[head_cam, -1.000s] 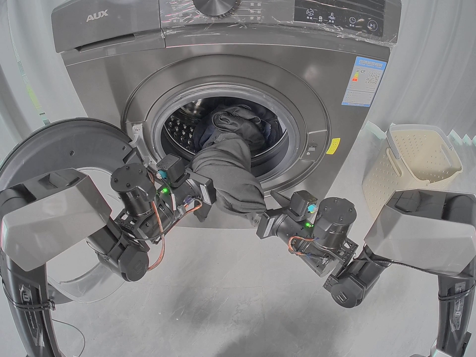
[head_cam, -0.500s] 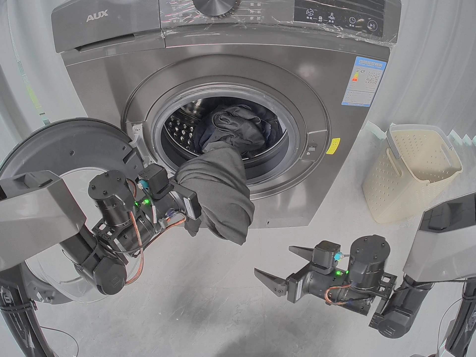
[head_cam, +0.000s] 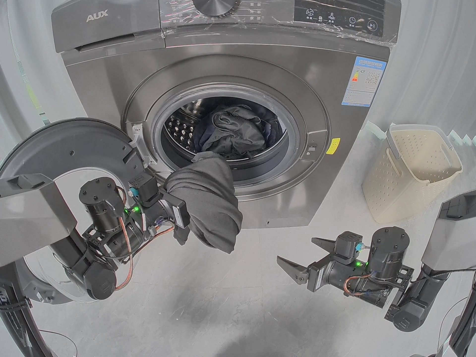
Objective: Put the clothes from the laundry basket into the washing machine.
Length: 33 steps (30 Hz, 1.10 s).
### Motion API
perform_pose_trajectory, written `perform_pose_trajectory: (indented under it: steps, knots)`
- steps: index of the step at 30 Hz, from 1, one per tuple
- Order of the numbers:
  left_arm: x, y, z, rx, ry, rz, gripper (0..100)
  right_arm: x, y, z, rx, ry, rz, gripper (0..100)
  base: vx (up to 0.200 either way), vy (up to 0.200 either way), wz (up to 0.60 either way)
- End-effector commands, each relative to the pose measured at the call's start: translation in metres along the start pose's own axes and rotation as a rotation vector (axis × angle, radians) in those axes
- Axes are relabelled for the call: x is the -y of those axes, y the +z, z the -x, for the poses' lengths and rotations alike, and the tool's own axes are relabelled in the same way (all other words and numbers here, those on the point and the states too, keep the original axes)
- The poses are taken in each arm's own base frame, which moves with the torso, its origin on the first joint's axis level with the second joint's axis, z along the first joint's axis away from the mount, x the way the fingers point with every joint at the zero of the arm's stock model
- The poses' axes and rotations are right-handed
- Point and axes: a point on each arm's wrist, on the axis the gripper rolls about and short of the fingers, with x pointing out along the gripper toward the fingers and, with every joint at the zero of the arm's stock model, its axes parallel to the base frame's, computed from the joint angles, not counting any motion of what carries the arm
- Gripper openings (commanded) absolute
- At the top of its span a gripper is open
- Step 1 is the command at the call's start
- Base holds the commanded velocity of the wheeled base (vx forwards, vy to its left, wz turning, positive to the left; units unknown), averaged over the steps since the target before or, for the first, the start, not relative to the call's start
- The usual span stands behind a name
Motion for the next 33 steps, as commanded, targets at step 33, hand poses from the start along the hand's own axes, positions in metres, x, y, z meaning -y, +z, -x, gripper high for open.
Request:
perform_pose_trajectory:
  steps: [33]
  knots:
    - [0.04, -0.031, -0.026, -0.049, -0.087, 0.033, 0, -0.023, 0.003, 0.009, 0.007, 0.079, 0.008, 100, 0.139, 0.0, 0.0]
